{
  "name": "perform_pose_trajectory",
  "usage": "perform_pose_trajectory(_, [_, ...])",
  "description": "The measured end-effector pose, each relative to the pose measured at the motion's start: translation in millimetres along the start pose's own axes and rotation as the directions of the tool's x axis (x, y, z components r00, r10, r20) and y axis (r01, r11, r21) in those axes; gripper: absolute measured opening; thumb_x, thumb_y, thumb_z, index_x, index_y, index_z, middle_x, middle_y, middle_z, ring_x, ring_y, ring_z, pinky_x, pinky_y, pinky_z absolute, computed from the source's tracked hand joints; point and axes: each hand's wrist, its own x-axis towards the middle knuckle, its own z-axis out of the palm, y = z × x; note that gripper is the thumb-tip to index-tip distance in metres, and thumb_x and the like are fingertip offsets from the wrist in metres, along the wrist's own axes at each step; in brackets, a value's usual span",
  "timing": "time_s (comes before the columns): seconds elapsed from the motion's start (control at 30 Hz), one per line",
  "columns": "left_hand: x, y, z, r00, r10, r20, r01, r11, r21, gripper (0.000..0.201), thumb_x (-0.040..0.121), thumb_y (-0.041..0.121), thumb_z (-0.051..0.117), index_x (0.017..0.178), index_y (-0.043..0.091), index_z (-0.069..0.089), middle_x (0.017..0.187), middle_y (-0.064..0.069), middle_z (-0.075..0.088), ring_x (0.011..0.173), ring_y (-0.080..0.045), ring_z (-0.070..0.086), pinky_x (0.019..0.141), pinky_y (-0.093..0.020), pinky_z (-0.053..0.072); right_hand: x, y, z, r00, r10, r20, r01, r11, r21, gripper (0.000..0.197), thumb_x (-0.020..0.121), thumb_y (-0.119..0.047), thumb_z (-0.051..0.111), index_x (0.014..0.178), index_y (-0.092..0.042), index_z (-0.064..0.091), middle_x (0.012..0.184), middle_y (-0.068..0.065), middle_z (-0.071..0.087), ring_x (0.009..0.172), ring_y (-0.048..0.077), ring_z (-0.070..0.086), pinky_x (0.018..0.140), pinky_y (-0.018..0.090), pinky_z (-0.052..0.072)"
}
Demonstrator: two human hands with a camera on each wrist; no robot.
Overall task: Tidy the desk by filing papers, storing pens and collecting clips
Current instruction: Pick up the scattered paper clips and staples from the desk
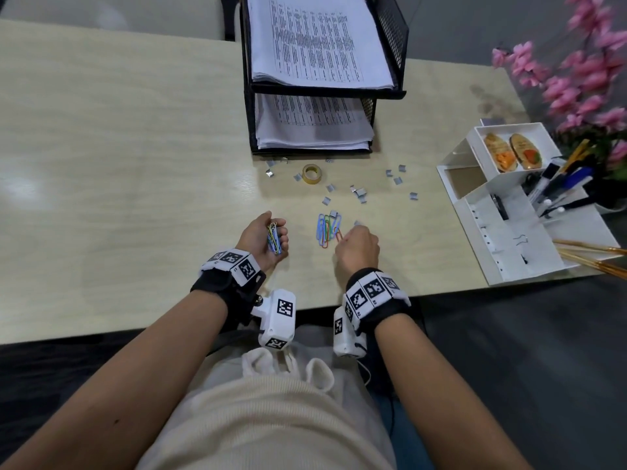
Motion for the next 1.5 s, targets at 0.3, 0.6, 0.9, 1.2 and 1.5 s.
perform_pose_trajectory(0.3, [0, -8, 5, 1.000, -0.009, 0.009, 0.009, 1.000, 0.001, 0.037, 0.097, 0.028, 0.032, 0.066, 0.013, 0.044, 0.036, 0.003, 0.044, 0.028, -0.009, 0.041, 0.037, -0.007, 0.036, 9, 13, -19, 0.991, -0.132, 0.022, 0.133, 0.958, -0.253, 0.025, 0.084, -0.002, 0.050, 0.107, 0.001, 0.058, 0.112, 0.022, 0.059, 0.105, 0.040, 0.056, 0.079, 0.037, 0.047])
perform_pose_trajectory(0.6, [-4, -17, 18, 0.999, 0.022, 0.025, -0.021, 1.000, -0.012, 0.039, 0.099, 0.022, 0.030, 0.069, 0.005, 0.048, 0.044, -0.008, 0.059, 0.035, -0.015, 0.060, 0.038, -0.013, 0.046, 11, 16, -33, 0.994, -0.113, -0.011, 0.111, 0.987, -0.113, 0.011, 0.085, -0.004, 0.048, 0.075, -0.003, 0.053, 0.091, 0.019, 0.053, 0.085, 0.030, 0.048, 0.069, 0.032, 0.038])
perform_pose_trajectory(0.9, [-1, -20, 24, 0.975, -0.044, 0.220, 0.064, 0.994, -0.087, 0.061, 0.101, 0.037, 0.016, 0.080, 0.001, 0.061, 0.053, -0.012, 0.067, 0.042, -0.020, 0.063, 0.044, -0.020, 0.052, -22, -24, -11, 0.876, -0.445, 0.187, 0.416, 0.892, 0.174, 0.010, 0.077, -0.005, 0.061, 0.074, -0.013, 0.065, 0.081, 0.006, 0.064, 0.095, 0.028, 0.057, 0.064, 0.011, 0.046])
perform_pose_trajectory(1.2, [3, 0, 7, 1.000, 0.005, -0.014, -0.006, 0.995, -0.098, 0.042, 0.101, 0.030, 0.028, 0.066, 0.013, 0.045, 0.033, 0.002, 0.047, 0.023, -0.006, 0.039, 0.030, -0.006, 0.031, 1, -16, -10, 0.979, -0.198, 0.051, 0.193, 0.977, 0.095, 0.010, 0.083, -0.004, 0.050, 0.082, -0.002, 0.060, 0.091, 0.014, 0.062, 0.087, 0.029, 0.048, 0.070, 0.023, 0.030])
perform_pose_trajectory(1.5, [2, 8, -5, 1.000, 0.013, -0.019, -0.015, 0.996, -0.088, 0.040, 0.099, 0.028, 0.029, 0.065, 0.015, 0.042, 0.033, 0.005, 0.044, 0.023, -0.005, 0.036, 0.028, -0.007, 0.025, 5, -22, 11, 0.983, -0.165, 0.076, 0.172, 0.981, -0.093, 0.016, 0.087, -0.004, 0.045, 0.094, 0.002, 0.059, 0.110, 0.023, 0.060, 0.105, 0.037, 0.056, 0.073, 0.035, 0.042])
